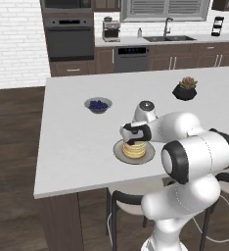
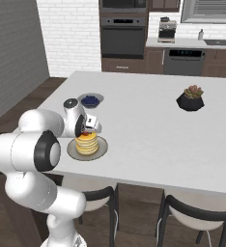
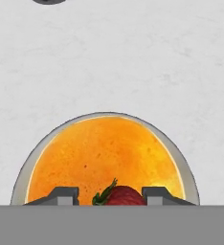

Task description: Take the strawberry from the fridge and place it on top of the pancake, located on the dining counter.

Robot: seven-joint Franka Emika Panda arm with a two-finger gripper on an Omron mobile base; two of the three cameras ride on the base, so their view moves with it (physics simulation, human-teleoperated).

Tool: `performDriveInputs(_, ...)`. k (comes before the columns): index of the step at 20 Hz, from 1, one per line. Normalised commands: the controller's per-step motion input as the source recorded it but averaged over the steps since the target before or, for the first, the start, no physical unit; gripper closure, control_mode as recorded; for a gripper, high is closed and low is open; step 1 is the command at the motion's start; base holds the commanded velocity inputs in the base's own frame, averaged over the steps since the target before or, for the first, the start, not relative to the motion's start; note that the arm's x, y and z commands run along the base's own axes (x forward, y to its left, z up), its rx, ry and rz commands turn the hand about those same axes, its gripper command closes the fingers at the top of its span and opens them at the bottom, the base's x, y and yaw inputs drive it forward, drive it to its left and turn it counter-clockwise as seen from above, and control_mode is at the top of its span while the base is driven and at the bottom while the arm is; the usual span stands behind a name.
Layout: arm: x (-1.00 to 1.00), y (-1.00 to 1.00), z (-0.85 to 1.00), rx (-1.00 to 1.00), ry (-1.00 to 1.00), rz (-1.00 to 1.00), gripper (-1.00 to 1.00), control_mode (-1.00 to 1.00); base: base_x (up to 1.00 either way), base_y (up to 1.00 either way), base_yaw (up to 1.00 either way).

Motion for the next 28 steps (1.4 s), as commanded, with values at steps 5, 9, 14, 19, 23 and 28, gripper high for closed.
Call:
performDriveInputs(5, 0.0, 0.0, -0.03, 0.0, 0.02, 0.0, -1.0, -1.0, 0.0, 0.0, 0.0)
performDriveInputs(9, 0.0, 0.0, 0.0, 0.0, 0.0, 0.0, -1.0, -1.0, 0.0, 0.0, 0.0)
performDriveInputs(14, 0.0, 0.0, 0.02, 0.0, 0.0, 0.0, -1.0, -1.0, 0.0, 0.0, 0.0)
performDriveInputs(19, 0.0, 0.01, 0.28, -0.01, 0.0, 0.0, -1.0, -1.0, 0.0, 0.0, 0.0)
performDriveInputs(23, -0.23, 0.27, 0.77, -0.09, 0.0, 0.02, -1.0, -1.0, 0.0, 0.0, 0.0)
performDriveInputs(28, -0.77, 0.51, 0.95, -0.07, -0.05, 0.02, -1.0, -1.0, 0.0, 0.0, 0.0)
